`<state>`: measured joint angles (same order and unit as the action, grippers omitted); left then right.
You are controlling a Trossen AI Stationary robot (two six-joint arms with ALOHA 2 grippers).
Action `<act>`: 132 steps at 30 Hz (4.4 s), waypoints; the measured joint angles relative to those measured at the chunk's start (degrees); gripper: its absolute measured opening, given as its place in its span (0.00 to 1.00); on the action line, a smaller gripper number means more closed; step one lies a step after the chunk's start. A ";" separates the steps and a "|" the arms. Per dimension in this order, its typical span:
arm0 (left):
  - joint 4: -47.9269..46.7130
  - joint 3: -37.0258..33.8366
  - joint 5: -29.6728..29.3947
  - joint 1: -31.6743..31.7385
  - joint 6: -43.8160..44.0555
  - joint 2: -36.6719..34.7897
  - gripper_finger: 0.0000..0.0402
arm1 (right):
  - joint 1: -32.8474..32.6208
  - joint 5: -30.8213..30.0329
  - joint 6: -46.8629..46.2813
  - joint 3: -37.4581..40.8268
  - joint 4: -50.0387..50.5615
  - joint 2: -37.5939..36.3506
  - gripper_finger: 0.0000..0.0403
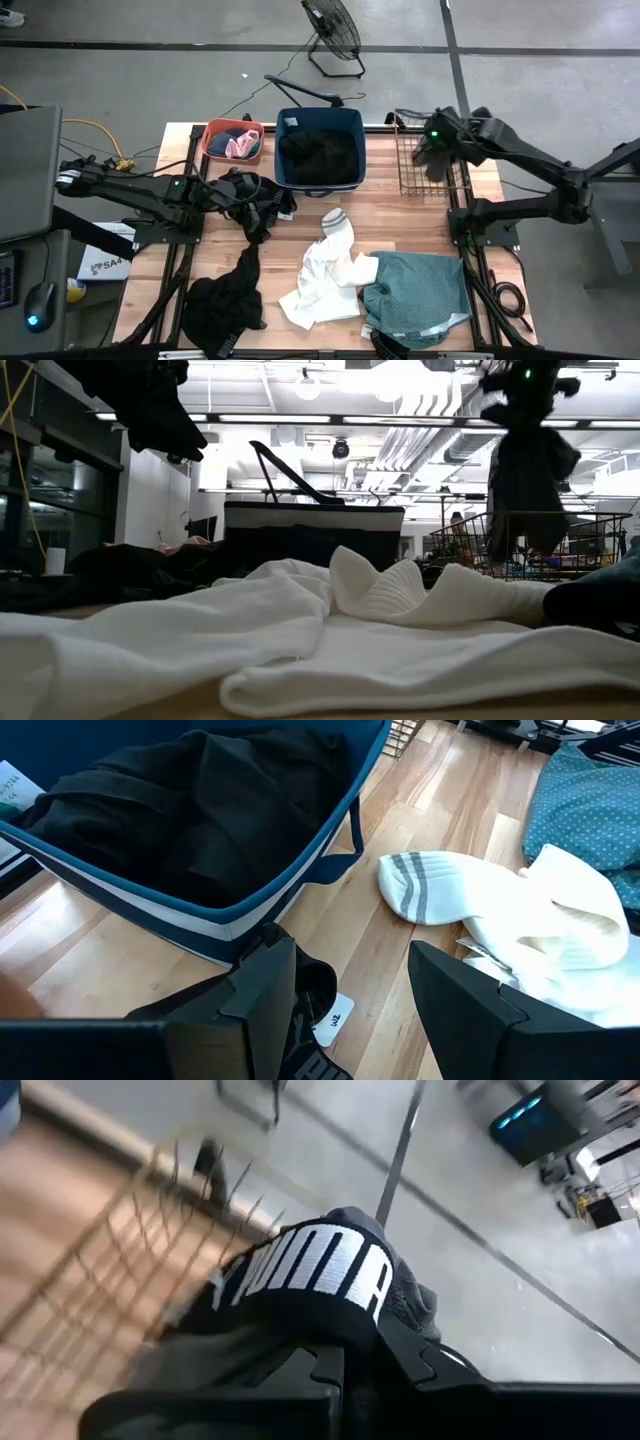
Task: Pick & Place Cloths
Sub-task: Put the gray boxer into the wire basket, then put the top black boxer into the wire basket
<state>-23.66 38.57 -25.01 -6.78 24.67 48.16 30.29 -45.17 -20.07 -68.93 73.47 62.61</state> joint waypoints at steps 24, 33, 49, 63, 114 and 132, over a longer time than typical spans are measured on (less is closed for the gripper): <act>-0.05 0.02 0.73 0.00 -0.12 0.00 0.47 | 6.24 7.99 0.82 9.97 -8.63 8.07 0.18; -0.07 0.02 0.84 -0.01 -0.11 0.00 0.47 | 6.24 7.31 0.66 9.97 -9.50 8.02 0.26; -11.06 0.04 -2.53 -0.01 9.76 0.29 0.47 | 5.27 17.69 2.15 9.97 -11.31 -0.20 0.63; -22.60 -3.44 -5.67 0.01 22.70 5.50 0.47 | -7.05 32.14 1.29 9.96 -17.52 -4.58 0.64; -6.49 -5.85 -4.38 -0.01 11.53 3.42 0.00 | -26.33 30.74 4.75 9.96 -33.90 -4.51 0.64; -15.33 26.16 -4.37 -0.01 -14.34 5.41 0.00 | -35.85 29.96 17.07 9.95 -58.04 7.52 0.64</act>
<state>-38.99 64.72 -29.38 -6.79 10.33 53.57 -5.56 -15.21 -3.00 -58.98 15.43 70.12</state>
